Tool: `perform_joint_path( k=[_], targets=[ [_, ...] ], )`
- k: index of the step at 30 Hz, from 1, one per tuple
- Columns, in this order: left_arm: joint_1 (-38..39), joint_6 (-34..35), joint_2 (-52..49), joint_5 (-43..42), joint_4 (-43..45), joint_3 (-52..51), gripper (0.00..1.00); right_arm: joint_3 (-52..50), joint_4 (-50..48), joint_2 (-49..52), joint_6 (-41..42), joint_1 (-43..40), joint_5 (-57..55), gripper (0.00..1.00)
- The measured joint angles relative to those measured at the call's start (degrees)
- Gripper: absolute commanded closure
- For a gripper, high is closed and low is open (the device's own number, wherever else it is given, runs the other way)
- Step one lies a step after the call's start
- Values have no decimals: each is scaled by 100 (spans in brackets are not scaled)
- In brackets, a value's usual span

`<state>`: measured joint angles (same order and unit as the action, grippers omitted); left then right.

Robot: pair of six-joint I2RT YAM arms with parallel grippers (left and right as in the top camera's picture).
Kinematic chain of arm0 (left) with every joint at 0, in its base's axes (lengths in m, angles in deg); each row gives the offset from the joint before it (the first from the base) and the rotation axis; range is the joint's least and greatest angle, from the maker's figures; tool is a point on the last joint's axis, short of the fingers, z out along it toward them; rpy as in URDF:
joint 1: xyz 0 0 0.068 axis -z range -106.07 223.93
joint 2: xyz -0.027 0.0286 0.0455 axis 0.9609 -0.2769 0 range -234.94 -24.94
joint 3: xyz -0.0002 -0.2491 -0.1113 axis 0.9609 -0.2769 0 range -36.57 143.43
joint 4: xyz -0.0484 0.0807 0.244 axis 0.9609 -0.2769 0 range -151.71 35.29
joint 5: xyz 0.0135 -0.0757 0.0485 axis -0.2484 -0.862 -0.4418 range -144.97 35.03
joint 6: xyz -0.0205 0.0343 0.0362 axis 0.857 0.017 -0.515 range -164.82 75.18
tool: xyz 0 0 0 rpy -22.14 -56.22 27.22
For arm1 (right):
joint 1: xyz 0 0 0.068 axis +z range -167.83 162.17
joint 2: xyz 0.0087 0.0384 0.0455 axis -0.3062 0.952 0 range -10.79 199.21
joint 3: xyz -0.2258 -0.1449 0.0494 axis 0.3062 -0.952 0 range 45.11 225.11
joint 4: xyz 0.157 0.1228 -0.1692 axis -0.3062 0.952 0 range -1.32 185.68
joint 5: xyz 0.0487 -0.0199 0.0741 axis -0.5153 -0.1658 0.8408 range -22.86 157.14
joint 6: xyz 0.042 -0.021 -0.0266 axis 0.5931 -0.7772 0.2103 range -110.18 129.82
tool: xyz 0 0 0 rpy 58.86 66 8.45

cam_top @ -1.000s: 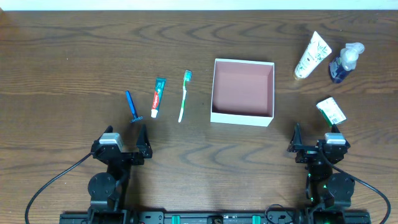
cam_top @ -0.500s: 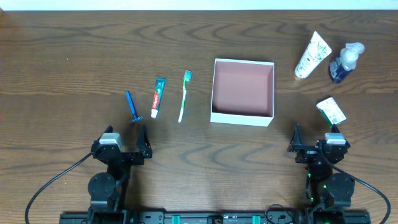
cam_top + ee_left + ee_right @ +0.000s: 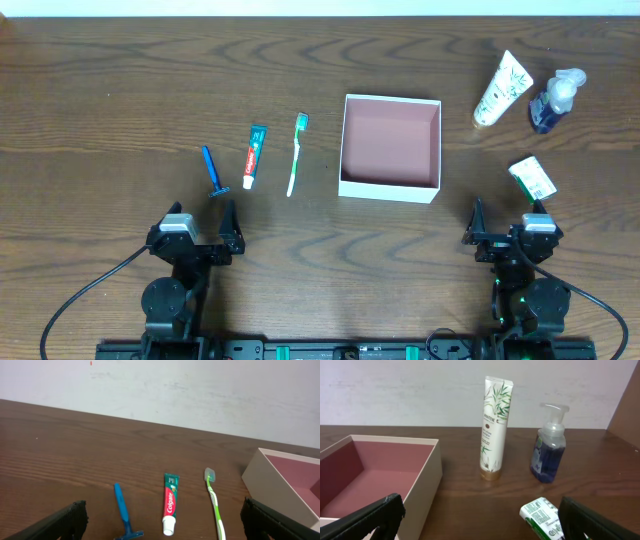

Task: Pack container

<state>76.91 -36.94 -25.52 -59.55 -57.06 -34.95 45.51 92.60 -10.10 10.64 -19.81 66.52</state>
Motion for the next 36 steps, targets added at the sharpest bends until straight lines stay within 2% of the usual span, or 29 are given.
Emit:
perform_joint_path(
  k=[4, 11, 16, 19, 23, 27, 34, 36],
  targets=[
    [0, 0, 0, 0, 2, 0, 2, 0, -4, 0, 319, 0, 162, 1],
    [0, 0, 0, 0, 0, 0, 2, 0, -249, 2, 1871, 0, 577, 1],
    [0, 0, 0, 0, 0, 0, 2, 85, -1178, 4, 2017, 0, 1314, 1],
    [0, 2, 0, 0, 0, 0, 2, 468, -1226, 17, 1923, 0, 1438, 1],
    [0, 0, 0, 0, 0, 0, 2, 1762, -468, 400, 1392, 0, 1360, 1],
    [0, -2, 0, 2, 0, 0, 2, 3379, 708, 1521, 855, 0, 990, 1],
    [0, 0, 0, 0, 0, 0, 2, 7031, 3532, 4959, 203, -74, 671, 1],
    [0, -2, 0, 0, 2, 0, 2, 8435, 4671, 6166, -72, -240, 743, 1]
  ],
)
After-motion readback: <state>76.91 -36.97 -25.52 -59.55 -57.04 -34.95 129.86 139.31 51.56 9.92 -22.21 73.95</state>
